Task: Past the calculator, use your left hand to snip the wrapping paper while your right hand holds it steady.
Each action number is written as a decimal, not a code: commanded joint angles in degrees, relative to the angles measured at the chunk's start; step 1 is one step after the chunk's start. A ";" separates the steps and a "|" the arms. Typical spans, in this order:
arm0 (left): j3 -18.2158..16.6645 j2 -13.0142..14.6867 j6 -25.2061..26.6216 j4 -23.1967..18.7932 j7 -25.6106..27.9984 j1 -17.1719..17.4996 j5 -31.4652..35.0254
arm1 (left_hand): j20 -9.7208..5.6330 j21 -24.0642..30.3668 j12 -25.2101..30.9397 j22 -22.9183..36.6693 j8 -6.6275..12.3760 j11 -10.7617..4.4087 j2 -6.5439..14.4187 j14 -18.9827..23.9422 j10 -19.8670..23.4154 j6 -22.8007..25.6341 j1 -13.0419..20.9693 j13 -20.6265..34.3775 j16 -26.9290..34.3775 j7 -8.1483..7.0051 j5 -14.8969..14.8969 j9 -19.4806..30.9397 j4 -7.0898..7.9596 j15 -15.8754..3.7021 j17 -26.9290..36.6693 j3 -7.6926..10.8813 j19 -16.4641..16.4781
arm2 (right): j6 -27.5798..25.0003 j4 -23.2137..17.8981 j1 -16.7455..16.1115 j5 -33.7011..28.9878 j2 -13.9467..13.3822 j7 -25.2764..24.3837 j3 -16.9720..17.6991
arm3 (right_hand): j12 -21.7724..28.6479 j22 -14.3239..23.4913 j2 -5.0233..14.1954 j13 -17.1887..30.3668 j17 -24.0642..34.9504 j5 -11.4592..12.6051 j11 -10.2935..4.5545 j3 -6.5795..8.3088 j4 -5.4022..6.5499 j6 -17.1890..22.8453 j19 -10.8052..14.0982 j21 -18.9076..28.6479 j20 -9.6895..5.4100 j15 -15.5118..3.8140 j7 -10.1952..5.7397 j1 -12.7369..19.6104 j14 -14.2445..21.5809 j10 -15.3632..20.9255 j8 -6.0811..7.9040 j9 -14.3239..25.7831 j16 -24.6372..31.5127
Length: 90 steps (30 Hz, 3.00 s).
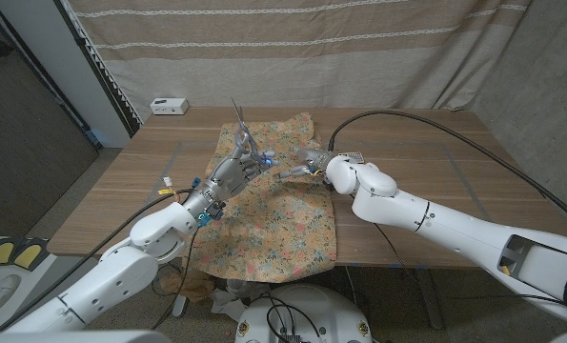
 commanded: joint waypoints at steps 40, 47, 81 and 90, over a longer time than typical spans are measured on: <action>0.48 -0.25 -0.23 1.08 -0.79 0.08 -0.80 | 0.38 -0.09 0.95 0.19 0.11 -5.24 0.62 1.32 6.50 -0.51 1.18 -0.38 -0.40 1.87 1.11 0.16 -0.38 -9.14 0.06 0.26 0.18 | -3.32 3.16 0.22 -16.48 3.77 8.57 -6.40 | 0.78 0.17 2.01 0.61 0.02 1.62 -3.44 2.78 -2.30 -5.17 -4.47 0.62 0.42 -0.88 -0.40 5.46 -6.87 -2.52 1.00 0.23 0.33; 0.55 -0.42 -0.51 1.50 -1.07 -0.11 -0.75 | 0.35 -0.10 0.99 0.18 0.13 -5.30 0.68 1.53 6.56 -0.38 1.26 -0.45 -0.40 1.90 1.20 0.16 -0.38 -9.15 0.05 0.28 0.14 | -3.81 4.42 0.10 -18.05 4.82 9.43 -6.95 | 1.05 0.18 2.28 0.69 0.02 1.79 -3.64 2.94 -2.48 -4.81 -4.37 0.62 0.37 -1.29 -0.31 5.89 -7.01 -2.10 1.12 0.23 0.27; 0.92 -0.81 0.42 2.69 -3.63 -1.61 -3.06 | 0.03 -0.09 1.45 0.15 0.09 -5.34 0.95 1.93 6.97 0.19 1.61 -0.59 -0.86 1.30 1.74 0.15 -0.30 -9.45 -0.02 0.27 0.19 | -4.37 5.56 -3.09 -20.61 6.37 7.13 -5.81 | 3.03 0.21 6.62 1.71 0.07 3.02 -5.99 5.93 -4.62 -3.62 -2.95 0.82 -0.71 -2.76 -0.13 11.31 -5.90 0.71 1.43 0.32 0.52; 1.39 -1.10 0.66 3.10 -3.84 -2.29 -2.96 | -0.08 -0.09 1.54 0.15 0.07 -5.35 0.97 1.96 7.03 0.27 1.58 -0.61 -1.00 1.32 1.84 0.15 -0.24 -9.47 -0.03 0.24 0.19 | -4.24 5.07 -4.17 -20.12 6.02 5.70 -4.99 | 4.55 0.21 8.91 2.51 0.08 3.04 -7.79 7.80 -5.95 -2.53 -2.21 0.91 -0.97 -3.36 -0.12 14.34 -4.47 2.93 1.78 0.36 0.89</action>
